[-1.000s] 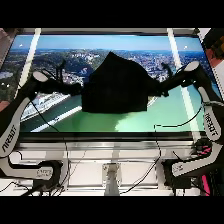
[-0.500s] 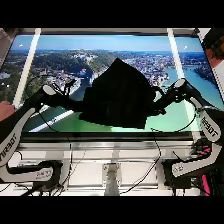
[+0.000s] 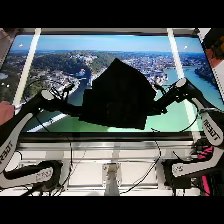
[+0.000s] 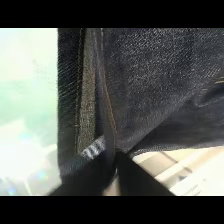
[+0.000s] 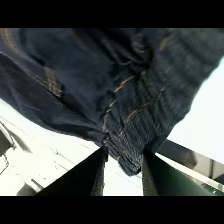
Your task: Fold the clothes and pants, and hang the long-sleeved shirts on hangers.
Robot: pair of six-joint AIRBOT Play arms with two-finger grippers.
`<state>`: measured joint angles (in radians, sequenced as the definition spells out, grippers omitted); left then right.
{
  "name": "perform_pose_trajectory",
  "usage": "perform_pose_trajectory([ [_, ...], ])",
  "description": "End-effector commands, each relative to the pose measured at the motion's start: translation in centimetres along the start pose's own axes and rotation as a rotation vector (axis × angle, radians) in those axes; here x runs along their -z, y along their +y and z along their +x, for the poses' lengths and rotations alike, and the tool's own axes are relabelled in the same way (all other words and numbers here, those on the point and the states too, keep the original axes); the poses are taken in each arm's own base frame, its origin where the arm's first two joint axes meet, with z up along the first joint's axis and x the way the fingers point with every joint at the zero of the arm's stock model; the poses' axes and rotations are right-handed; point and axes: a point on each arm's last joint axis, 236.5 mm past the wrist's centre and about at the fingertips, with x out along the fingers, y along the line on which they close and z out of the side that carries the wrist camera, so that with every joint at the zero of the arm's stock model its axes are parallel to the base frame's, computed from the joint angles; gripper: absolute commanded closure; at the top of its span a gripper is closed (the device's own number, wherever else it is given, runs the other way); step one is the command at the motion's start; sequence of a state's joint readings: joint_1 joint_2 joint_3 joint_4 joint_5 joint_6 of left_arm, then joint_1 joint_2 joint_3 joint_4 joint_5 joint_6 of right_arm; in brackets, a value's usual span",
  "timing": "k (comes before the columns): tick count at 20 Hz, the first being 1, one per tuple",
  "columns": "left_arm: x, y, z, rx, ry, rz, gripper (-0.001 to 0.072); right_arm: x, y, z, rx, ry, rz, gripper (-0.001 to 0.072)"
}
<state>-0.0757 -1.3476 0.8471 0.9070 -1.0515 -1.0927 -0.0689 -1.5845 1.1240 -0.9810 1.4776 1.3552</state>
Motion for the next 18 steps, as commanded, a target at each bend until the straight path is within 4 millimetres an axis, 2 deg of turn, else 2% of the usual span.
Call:
perform_pose_trajectory([
  [1,-2.7,0.3,-3.7,-0.036,-0.140,0.012,0.0343,-1.6,0.8,-3.7,0.078,-0.142,-0.074,0.0450],
  [2,-3.3,0.3,-5.1,-0.044,-0.181,0.016,0.0285,-1.9,1.4,-5.1,0.100,-0.192,-0.103,0.0450],
  [4,-3.9,0.2,-7.4,-0.063,-0.240,0.028,0.0285,-1.7,1.9,-7.2,0.150,-0.257,-0.149,0.0464],
  [5,-3.6,0.2,-8.1,-0.070,-0.244,0.035,0.0290,-1.1,1.6,-7.9,0.183,-0.266,-0.162,0.0635],
  [6,-2.8,0.4,-8.5,-0.080,-0.222,0.043,0.0340,-0.7,1.3,-8.3,0.209,-0.280,-0.167,0.0686],
  [7,-1.7,0.6,-8.4,-0.084,-0.175,0.048,0.0486,-0.2,1.3,-8.2,0.212,-0.292,-0.167,0.0686],
  [8,-0.2,0.8,-8.2,-0.084,-0.112,0.053,0.0698,0.6,1.2,-7.6,0.203,-0.303,-0.161,0.0687],
  [11,3.3,1.6,-6.7,-0.085,0.003,0.043,0.0695,4.2,1.7,-3.7,0.092,-0.316,-0.105,0.0688],
  [13,5.3,1.2,-5.1,-0.014,0.029,0.008,0.0695,7.5,3.6,-0.2,-0.081,-0.311,-0.036,0.0688],
  [15,6.3,0.3,-4.1,0.101,0.002,-0.072,0.0696,9.6,5.3,2.5,-0.256,-0.367,0.024,0.0688],
  [16,6.3,-0.1,-3.8,0.158,-0.028,-0.126,0.0696,9.9,5.1,3.4,-0.293,-0.404,0.069,0.0686],
  [17,6.1,0.1,-3.7,0.202,-0.072,-0.197,0.0695,9.7,4.0,4.2,-0.297,-0.453,0.134,0.0683],
  [18,5.7,0.4,-3.7,0.227,-0.111,-0.260,0.0664,9.3,2.6,4.8,-0.276,-0.494,0.186,0.0591],
])
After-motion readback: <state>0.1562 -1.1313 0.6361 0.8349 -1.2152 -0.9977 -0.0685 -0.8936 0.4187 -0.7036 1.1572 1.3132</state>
